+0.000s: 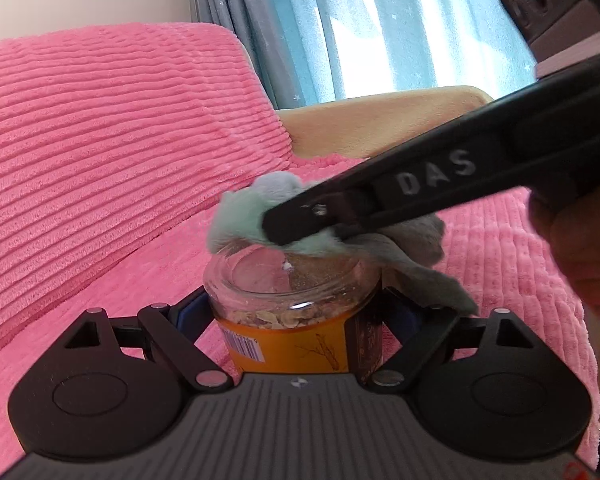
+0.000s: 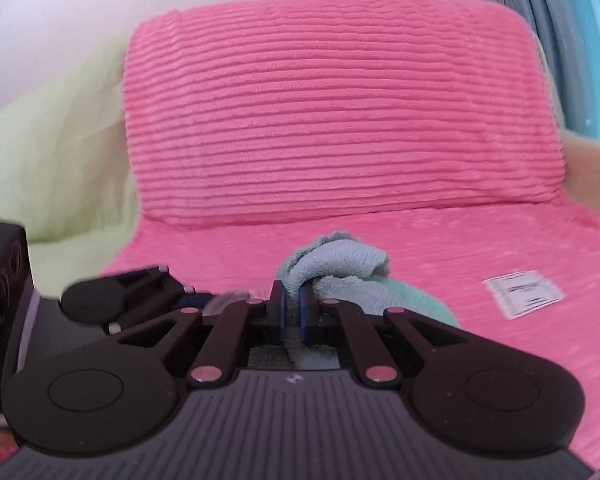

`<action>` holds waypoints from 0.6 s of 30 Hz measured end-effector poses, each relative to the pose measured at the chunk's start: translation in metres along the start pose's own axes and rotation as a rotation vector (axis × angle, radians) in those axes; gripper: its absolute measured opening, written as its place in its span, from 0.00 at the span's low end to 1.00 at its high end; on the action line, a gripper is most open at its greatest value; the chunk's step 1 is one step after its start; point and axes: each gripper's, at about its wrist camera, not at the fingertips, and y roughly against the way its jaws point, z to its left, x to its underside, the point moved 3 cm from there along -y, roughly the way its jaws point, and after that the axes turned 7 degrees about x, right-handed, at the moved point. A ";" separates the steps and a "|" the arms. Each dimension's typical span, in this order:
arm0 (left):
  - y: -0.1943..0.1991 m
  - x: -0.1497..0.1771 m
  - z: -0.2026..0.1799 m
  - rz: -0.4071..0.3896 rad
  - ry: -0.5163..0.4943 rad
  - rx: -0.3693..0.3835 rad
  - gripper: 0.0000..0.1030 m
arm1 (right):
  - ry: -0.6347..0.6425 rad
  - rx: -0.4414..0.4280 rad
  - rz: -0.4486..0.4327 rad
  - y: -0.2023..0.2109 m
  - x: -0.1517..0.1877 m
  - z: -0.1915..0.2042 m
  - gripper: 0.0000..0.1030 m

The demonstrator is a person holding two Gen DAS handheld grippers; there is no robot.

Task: Clean container
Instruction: 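Rub the cloth over the jar lid with the right gripper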

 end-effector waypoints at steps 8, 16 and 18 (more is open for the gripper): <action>0.002 0.000 -0.002 0.000 0.002 -0.001 0.85 | -0.011 -0.014 0.023 0.011 0.003 -0.001 0.05; 0.000 0.002 0.014 0.001 0.005 0.006 0.85 | -0.025 -0.022 0.021 0.010 0.003 -0.002 0.05; 0.001 0.002 0.015 0.000 0.010 0.007 0.85 | -0.029 -0.024 0.021 0.009 0.003 -0.002 0.05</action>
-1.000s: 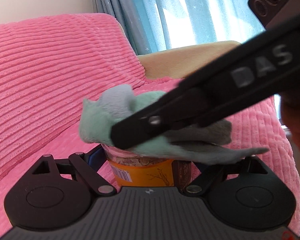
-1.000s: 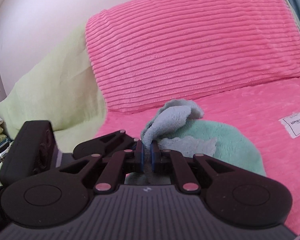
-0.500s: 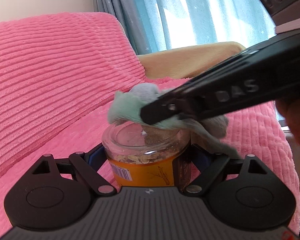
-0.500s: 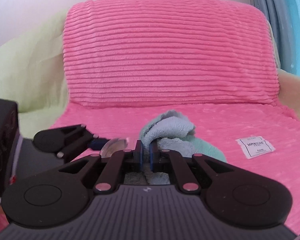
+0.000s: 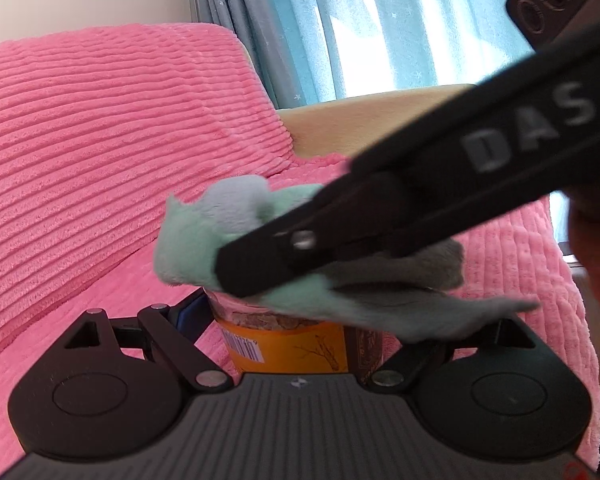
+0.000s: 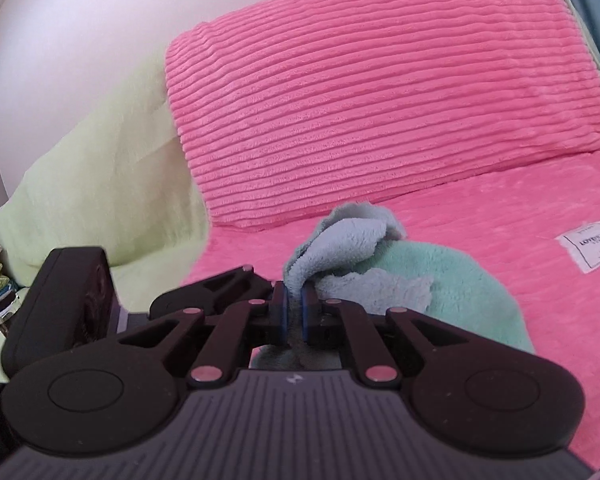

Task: Clean container
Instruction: 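Rub the cloth over the jar lid with the right gripper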

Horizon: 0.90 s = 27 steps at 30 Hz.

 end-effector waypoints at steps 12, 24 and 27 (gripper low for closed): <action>-0.004 -0.003 0.006 0.004 0.007 0.002 0.85 | -0.022 -0.012 -0.002 -0.001 0.000 -0.002 0.04; 0.001 -0.003 -0.001 0.009 0.001 0.003 0.85 | -0.042 -0.027 -0.003 -0.001 0.001 -0.002 0.05; 0.003 -0.001 -0.001 0.008 0.004 0.004 0.85 | -0.041 -0.051 0.003 0.002 0.002 0.004 0.05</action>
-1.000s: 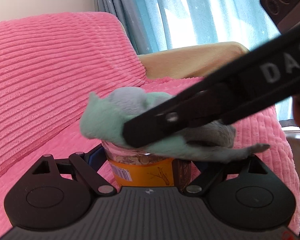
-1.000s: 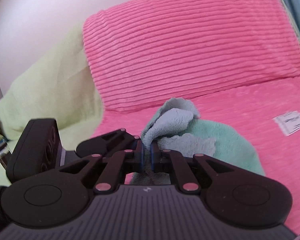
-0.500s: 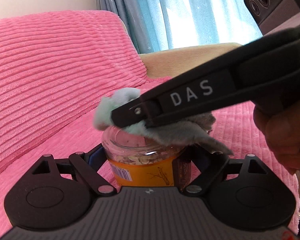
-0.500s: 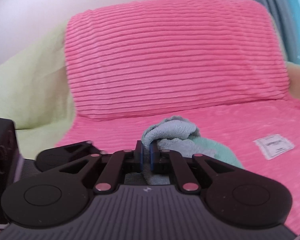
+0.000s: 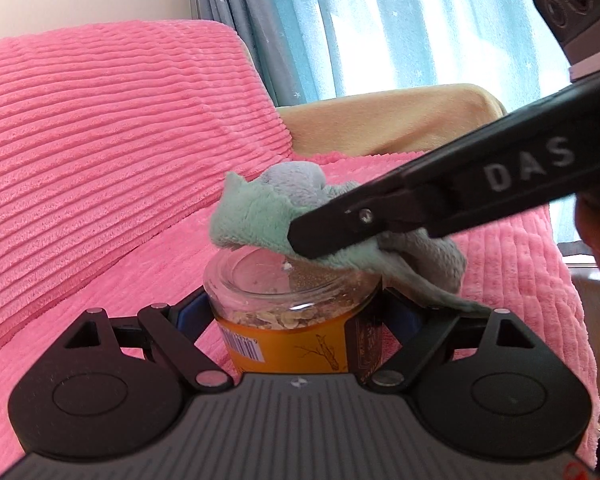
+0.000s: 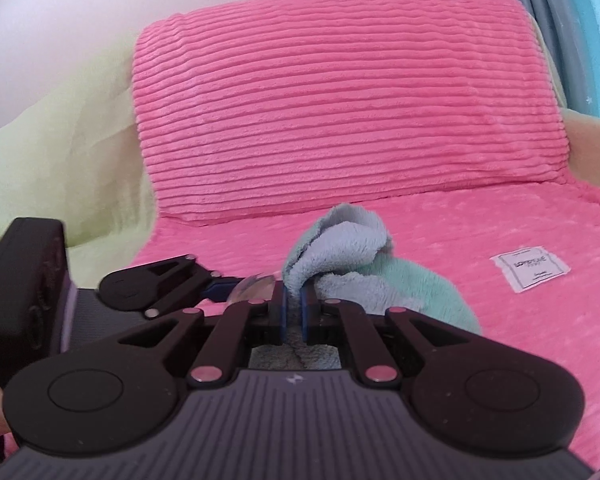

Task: Clean container
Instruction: 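Rub the cloth over the jar lid with the right gripper, then sweep the cloth back and forth across the jar top with the right gripper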

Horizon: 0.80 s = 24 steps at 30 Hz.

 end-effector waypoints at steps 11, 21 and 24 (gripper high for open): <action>0.008 0.002 -0.001 -0.004 0.011 0.017 0.85 | -0.033 -0.086 0.007 -0.001 0.000 0.010 0.05; 0.011 0.004 0.008 -0.004 0.003 0.015 0.85 | -0.018 -0.043 0.015 -0.002 -0.001 0.008 0.05; 0.012 0.006 0.013 -0.004 0.003 0.016 0.85 | -0.014 -0.030 0.018 -0.003 -0.002 0.007 0.05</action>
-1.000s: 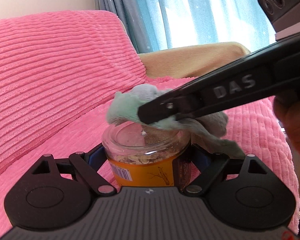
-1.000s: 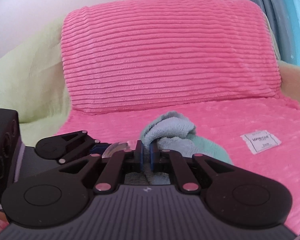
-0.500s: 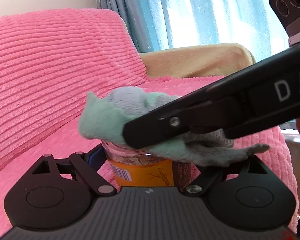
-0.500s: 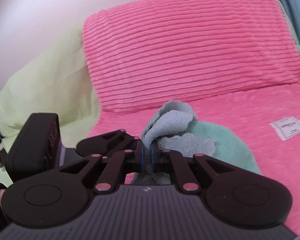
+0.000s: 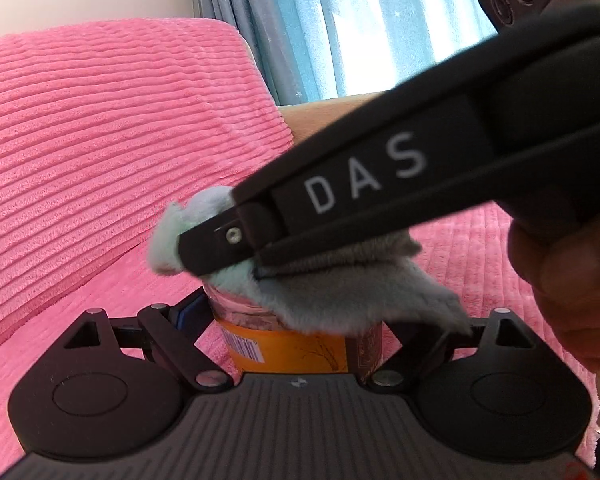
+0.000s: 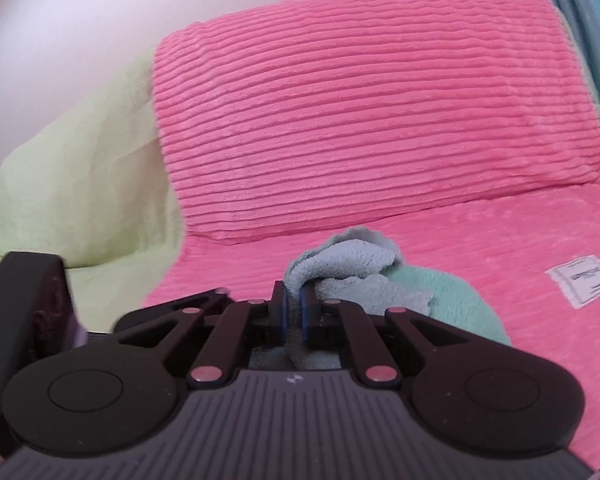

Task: Clean container
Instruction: 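Sweep the cloth back and forth across the jar top with the right gripper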

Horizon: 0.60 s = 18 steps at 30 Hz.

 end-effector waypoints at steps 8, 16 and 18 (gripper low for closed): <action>0.005 0.003 0.014 0.001 -0.003 0.004 0.85 | 0.011 0.034 0.007 -0.001 -0.001 -0.002 0.05; 0.008 0.007 0.018 0.002 -0.009 0.003 0.85 | 0.006 0.015 0.018 0.004 0.000 0.001 0.05; 0.007 0.005 0.018 0.003 -0.014 0.000 0.85 | 0.004 -0.008 0.015 0.003 0.001 0.005 0.05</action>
